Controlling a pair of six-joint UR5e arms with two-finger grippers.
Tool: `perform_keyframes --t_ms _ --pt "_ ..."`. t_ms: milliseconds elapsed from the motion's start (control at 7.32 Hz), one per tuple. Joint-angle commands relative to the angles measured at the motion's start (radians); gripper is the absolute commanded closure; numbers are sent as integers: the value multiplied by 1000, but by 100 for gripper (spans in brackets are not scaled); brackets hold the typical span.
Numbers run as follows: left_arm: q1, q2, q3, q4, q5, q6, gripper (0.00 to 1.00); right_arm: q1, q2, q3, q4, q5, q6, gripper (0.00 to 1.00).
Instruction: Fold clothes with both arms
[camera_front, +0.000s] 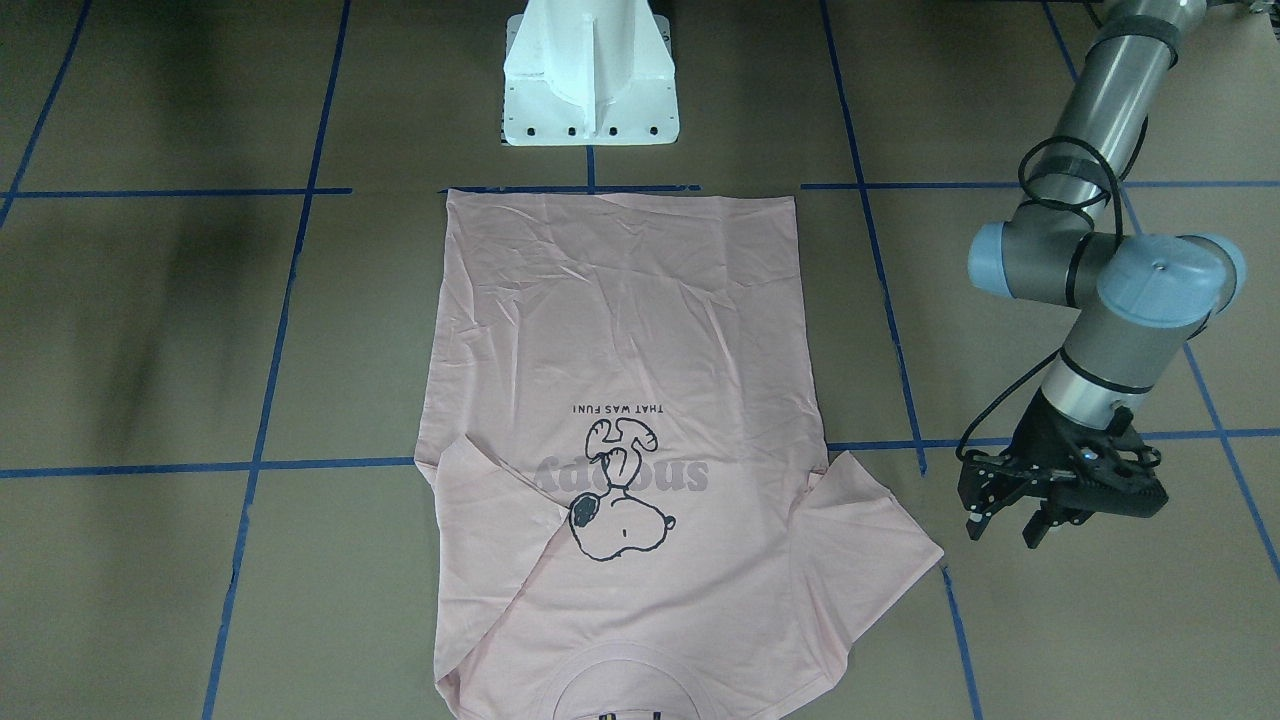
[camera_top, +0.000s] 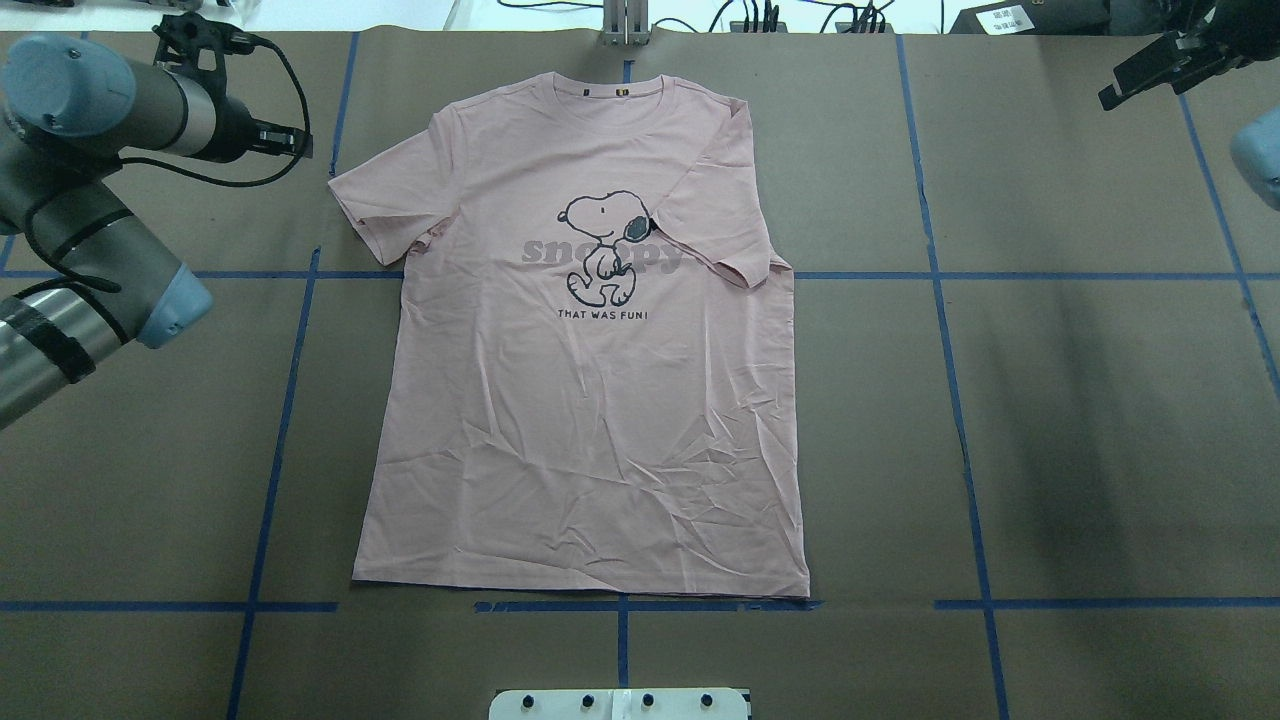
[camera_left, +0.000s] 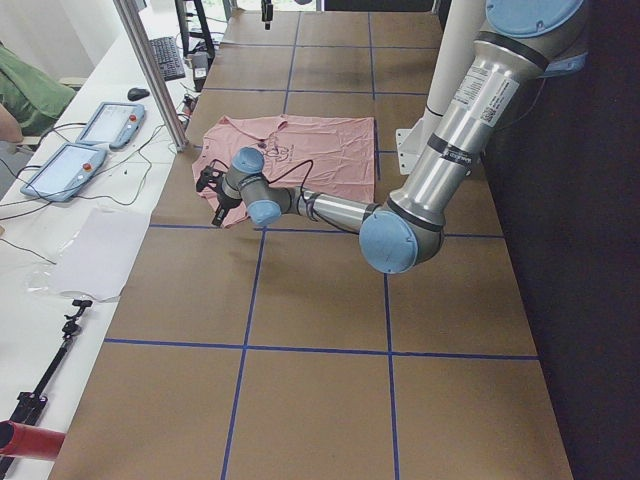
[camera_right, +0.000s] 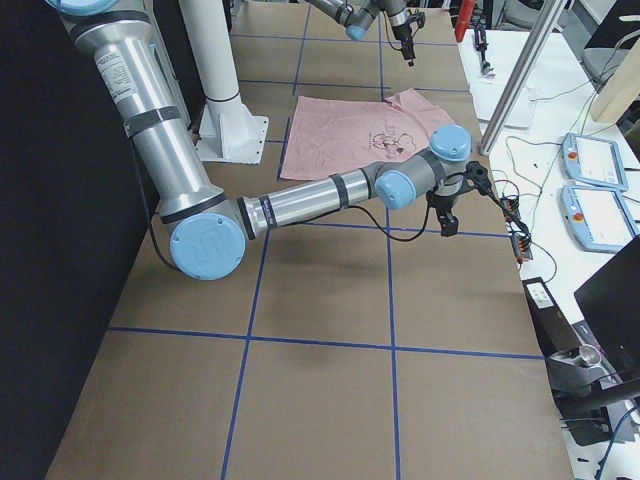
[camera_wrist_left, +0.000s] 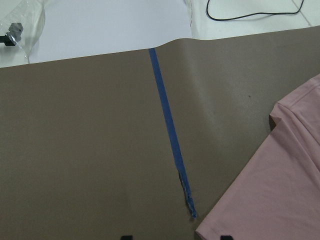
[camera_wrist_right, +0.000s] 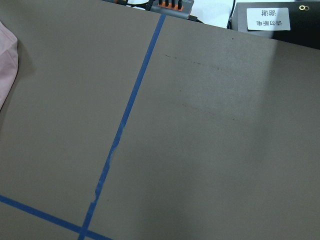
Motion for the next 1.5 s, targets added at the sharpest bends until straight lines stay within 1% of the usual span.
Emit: perform_keyframes --t_ms 0,137,273,410,1366 --pt "37 -56 108 -55 12 -51 42 0 -6 1 0 0 0 0" --pt "48 -61 116 -73 13 -84 45 0 -8 0 0 0 0 0" --pt "68 -60 120 -76 56 -88 45 0 -8 0 0 -2 0 0" --pt "70 -60 123 -76 67 -88 45 0 -11 0 0 -2 -2 0" --pt "77 -63 145 -76 69 -88 52 0 -15 1 0 -8 -2 0"
